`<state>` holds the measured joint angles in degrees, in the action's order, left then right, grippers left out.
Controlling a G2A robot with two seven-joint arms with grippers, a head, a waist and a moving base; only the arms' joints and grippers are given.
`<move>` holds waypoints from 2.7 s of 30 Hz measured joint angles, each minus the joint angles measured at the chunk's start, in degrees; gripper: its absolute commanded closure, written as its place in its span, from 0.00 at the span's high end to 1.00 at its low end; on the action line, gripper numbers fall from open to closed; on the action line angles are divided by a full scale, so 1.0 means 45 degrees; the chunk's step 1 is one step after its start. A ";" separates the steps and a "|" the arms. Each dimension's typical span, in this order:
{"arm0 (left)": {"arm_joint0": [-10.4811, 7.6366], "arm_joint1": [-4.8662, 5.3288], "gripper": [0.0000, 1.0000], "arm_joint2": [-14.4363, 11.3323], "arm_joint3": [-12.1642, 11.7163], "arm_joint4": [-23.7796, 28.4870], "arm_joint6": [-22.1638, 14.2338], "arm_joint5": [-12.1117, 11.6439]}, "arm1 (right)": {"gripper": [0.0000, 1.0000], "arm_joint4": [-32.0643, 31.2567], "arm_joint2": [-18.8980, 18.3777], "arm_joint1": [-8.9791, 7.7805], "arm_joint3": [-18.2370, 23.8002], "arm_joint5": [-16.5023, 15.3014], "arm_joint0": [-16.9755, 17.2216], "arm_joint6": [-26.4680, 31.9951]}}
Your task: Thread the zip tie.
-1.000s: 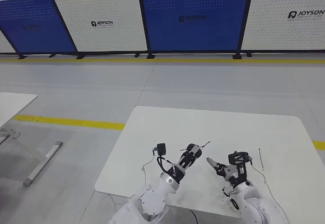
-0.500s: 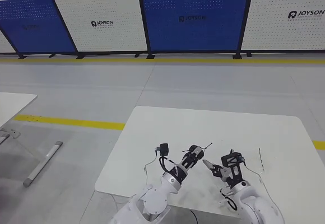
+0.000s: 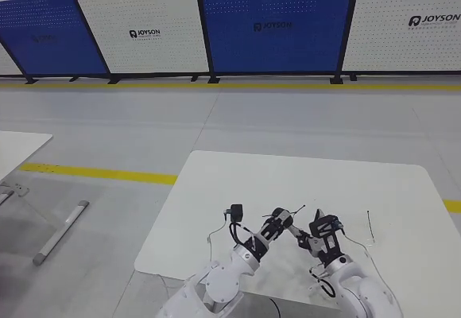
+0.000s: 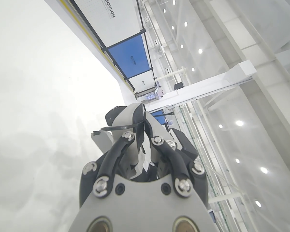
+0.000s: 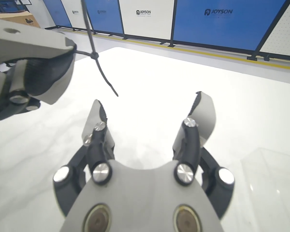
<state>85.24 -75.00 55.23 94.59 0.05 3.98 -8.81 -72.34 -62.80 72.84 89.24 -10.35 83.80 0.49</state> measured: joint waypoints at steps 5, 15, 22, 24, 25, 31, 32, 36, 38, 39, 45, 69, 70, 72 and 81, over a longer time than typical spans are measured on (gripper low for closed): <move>-0.0093 -0.0034 0.00 -0.0033 -0.0123 0.0071 0.0009 0.0142 | 0.46 0.0004 0.0027 0.0004 0.0051 -0.0161 -0.0013 -0.0006; -0.0149 -0.0091 0.00 -0.0122 -0.0186 0.0175 0.0028 0.0472 | 0.39 0.0256 -0.0039 -0.0013 0.0035 -0.0650 -0.0041 0.0089; -0.0123 -0.0099 0.00 -0.0130 -0.0145 0.0238 -0.0163 0.0708 | 0.32 0.0444 -0.0100 -0.0016 0.0018 -0.0773 -0.0068 0.0147; -0.0107 -0.0098 0.00 -0.0121 -0.0125 0.0238 -0.0188 0.0731 | 0.30 0.0462 -0.0100 -0.0016 0.0009 -0.0799 -0.0079 0.0184; -0.0101 -0.0097 0.00 -0.0117 -0.0118 0.0244 -0.0207 0.0746 | 0.28 0.0465 -0.0097 -0.0016 0.0003 -0.0817 -0.0087 0.0204; -0.0088 -0.0106 0.00 -0.0132 -0.0112 0.0248 -0.0270 0.0852 | 0.20 0.0432 -0.0042 -0.0015 -0.0055 -0.0957 -0.0157 0.0308; -0.0090 -0.0108 0.00 -0.0136 -0.0114 0.0244 -0.0270 0.0862 | 0.13 0.0427 -0.0034 -0.0015 -0.0060 -0.0983 -0.0165 0.0326; -0.0093 -0.0117 0.00 -0.0143 -0.0118 0.0246 -0.0271 0.0901 | 0.00 0.0447 -0.0015 -0.0018 -0.0084 -0.1104 -0.0192 0.0387; -0.0090 -0.0123 0.00 -0.0144 -0.0113 0.0266 -0.0265 0.0904 | 0.00 0.0488 -0.0011 -0.0020 -0.0096 -0.1168 -0.0205 0.0418; -0.0088 -0.0125 0.00 -0.0143 -0.0110 0.0275 -0.0261 0.0902 | 0.00 0.0511 -0.0010 -0.0021 -0.0101 -0.1204 -0.0209 0.0431; -0.0064 -0.0133 0.00 -0.0131 -0.0092 0.0306 -0.0259 0.0801 | 0.00 0.0585 -0.0017 -0.0033 -0.0134 -0.1352 -0.0220 0.0538; 0.0369 0.0003 0.00 0.0328 0.0515 0.1075 -0.1443 -0.0970 | 0.00 -0.0592 0.0320 -0.0087 -0.0629 -0.1608 -0.0432 0.0596; 0.0416 0.0022 0.00 0.0388 0.0578 0.1129 -0.1528 -0.1029 | 0.00 -0.0698 0.0348 -0.0088 -0.0674 -0.1586 -0.0443 0.0557; 0.0492 0.0051 0.00 0.0500 0.0703 0.1223 -0.1632 -0.1134 | 0.00 -0.0840 0.0382 -0.0090 -0.0745 -0.1568 -0.0462 0.0513; 0.0892 0.0202 0.00 0.1001 0.1240 0.1675 -0.2254 -0.1549 | 0.00 -0.1472 0.0591 -0.0067 -0.1083 -0.1149 -0.0581 0.0523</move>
<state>89.26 -74.09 59.73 100.17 7.59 -6.16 -15.78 -78.96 -60.14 72.54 84.37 -15.52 81.19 2.84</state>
